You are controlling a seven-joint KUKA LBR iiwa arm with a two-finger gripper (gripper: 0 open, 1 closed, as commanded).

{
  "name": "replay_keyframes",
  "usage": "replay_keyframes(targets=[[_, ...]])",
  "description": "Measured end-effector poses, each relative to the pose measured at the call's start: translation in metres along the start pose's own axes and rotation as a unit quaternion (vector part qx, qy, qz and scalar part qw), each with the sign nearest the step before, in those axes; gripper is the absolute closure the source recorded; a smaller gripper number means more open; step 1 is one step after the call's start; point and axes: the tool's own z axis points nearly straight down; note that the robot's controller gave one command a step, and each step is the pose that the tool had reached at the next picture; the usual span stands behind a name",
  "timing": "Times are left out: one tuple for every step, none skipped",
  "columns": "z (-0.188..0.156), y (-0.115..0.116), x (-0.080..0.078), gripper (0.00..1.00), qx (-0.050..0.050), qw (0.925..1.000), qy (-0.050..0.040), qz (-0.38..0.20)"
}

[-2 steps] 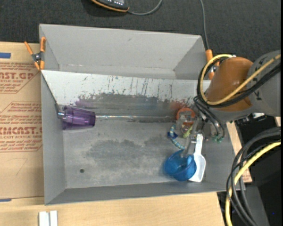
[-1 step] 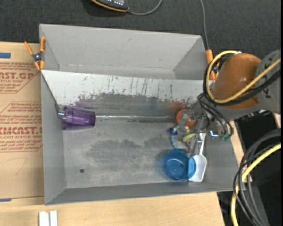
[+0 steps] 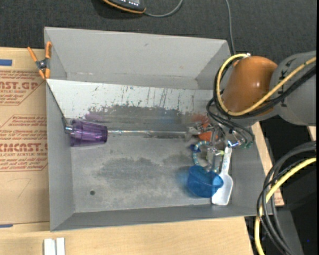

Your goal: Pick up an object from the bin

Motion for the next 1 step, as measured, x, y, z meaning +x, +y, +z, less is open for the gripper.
replay_keyframes(targets=[[0.0313, 0.0214, 0.0751, 0.00, -0.002, 0.9990, 0.0041, 0.045]])
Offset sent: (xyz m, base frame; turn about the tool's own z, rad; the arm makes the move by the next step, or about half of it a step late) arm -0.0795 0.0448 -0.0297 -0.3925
